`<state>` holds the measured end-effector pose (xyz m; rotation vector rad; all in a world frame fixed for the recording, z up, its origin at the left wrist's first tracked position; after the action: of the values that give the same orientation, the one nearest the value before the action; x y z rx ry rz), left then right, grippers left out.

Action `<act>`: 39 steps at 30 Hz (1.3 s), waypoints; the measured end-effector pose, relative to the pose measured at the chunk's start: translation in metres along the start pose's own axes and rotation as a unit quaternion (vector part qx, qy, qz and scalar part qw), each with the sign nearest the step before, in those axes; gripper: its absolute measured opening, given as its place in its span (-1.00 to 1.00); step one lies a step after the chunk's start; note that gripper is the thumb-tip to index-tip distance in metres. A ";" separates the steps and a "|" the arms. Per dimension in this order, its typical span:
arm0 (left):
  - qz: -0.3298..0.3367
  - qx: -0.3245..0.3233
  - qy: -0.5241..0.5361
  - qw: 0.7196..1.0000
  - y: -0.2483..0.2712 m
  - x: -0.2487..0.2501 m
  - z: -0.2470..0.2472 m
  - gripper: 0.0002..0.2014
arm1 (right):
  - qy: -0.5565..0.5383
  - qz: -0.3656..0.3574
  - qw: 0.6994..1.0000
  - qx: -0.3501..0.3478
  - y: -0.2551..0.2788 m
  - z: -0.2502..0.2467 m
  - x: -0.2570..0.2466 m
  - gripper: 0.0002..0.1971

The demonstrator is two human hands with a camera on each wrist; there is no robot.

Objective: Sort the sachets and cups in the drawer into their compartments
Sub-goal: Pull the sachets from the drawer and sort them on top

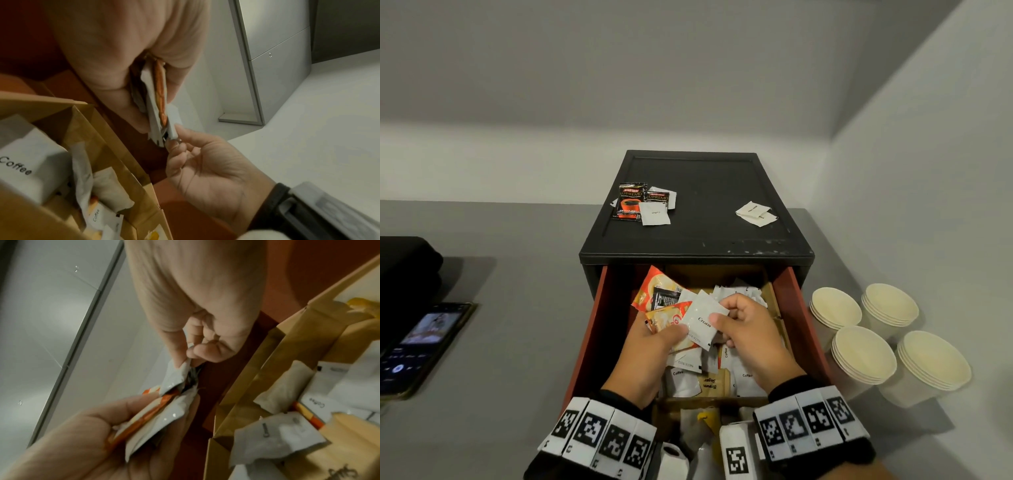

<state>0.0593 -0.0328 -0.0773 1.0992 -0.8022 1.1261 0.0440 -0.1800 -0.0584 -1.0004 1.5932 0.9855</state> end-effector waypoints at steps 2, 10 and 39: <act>-0.003 0.004 0.004 1.000 0.000 -0.001 0.000 -0.63 | -0.033 0.023 0.999 0.034 -0.004 -0.004 0.003 -0.83; 0.002 0.000 0.011 1.000 0.001 0.000 0.003 -0.66 | -0.050 0.033 0.998 0.009 -0.008 -0.005 0.000 -0.95; 0.036 -0.038 -0.028 0.998 0.003 -0.001 0.004 -0.64 | -0.022 -0.045 0.999 -0.015 -0.002 0.003 0.002 -0.86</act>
<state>0.0566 -0.0371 -0.0765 1.0494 -0.9289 1.1200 0.0464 -0.1777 -0.0613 -1.0553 1.4893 0.9669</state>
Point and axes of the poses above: each hand's wrist, its own y-axis away from the middle knuckle, its own z-axis out of the palm, x = y × z, the point moved 1 cm from there along -y, towards the middle knuckle, and after that the axes turned 9 degrees about x, right-handed, at the moved point
